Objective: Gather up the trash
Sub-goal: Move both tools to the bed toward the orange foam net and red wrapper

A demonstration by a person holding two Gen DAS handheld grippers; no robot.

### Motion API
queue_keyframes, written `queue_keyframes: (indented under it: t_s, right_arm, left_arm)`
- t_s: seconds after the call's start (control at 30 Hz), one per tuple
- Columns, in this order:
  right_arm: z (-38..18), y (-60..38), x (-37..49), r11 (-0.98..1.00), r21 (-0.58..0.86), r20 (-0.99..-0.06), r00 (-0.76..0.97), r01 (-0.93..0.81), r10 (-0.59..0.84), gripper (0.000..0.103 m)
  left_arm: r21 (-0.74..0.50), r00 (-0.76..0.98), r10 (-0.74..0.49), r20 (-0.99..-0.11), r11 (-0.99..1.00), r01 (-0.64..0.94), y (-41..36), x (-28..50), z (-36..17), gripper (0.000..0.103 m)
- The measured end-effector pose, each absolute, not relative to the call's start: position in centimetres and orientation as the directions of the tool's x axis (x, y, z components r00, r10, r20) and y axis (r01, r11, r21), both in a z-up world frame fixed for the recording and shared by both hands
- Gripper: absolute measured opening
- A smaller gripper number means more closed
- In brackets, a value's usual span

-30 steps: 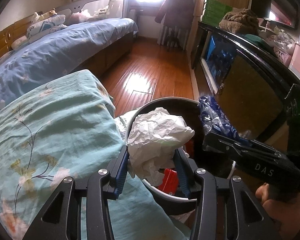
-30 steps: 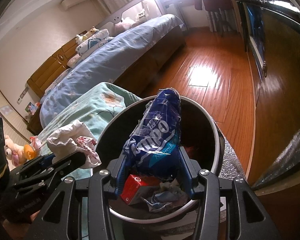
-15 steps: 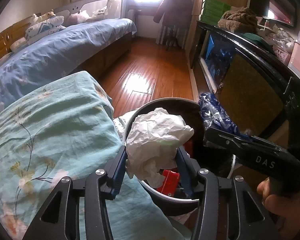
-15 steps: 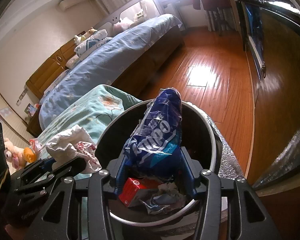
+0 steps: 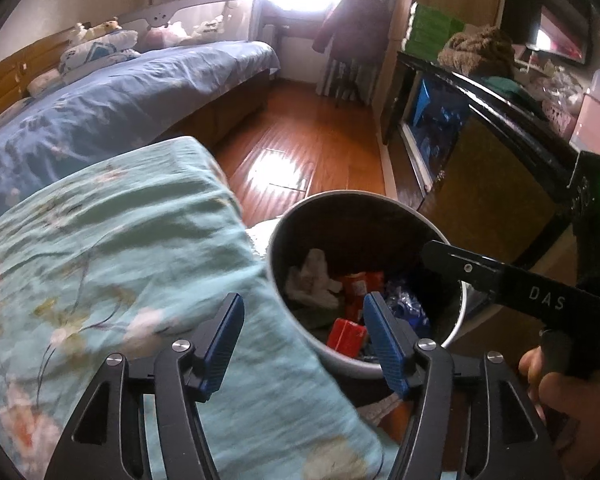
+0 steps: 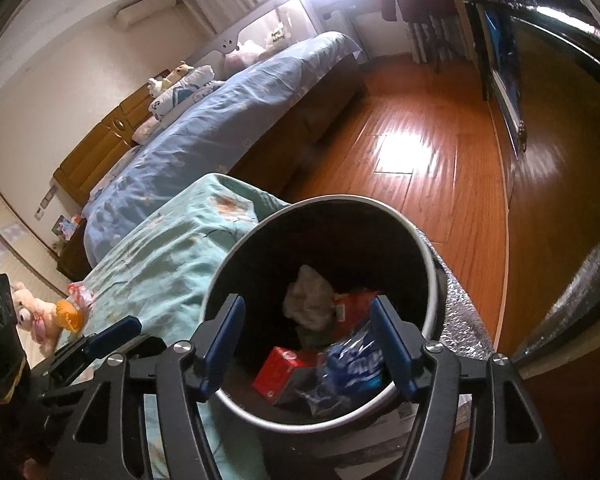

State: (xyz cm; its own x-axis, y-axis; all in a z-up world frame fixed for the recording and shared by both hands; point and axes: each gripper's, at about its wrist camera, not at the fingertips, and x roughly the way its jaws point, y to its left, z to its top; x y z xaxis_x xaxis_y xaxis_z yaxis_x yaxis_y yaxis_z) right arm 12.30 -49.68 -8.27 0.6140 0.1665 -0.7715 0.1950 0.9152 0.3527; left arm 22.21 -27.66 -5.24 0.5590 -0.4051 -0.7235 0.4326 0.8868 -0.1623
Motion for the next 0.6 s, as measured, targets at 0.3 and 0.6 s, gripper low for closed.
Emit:
queue_keyframes:
  t_s: [0.3, 0.6]
  right_arm:
    - [-7.0, -43.8, 11.4, 0.923, 0.374, -0.741, 0.628, 0.093, 0.238, 0.084]
    - [-6.8, -36.9, 12.1, 0.916, 0.399, -0.716, 0.611, -0.037, 0.337, 0.086]
  left_arm:
    - [-0.203, 0.606, -0.381, -0.699, 0.917, 0.342, -20.6, 18.7, -4.9, 0.062]
    - [-0.225, 0.651, -0.305, -0.695, 0.952, 0.205, -13.6, 16.1, -4.6, 0.062]
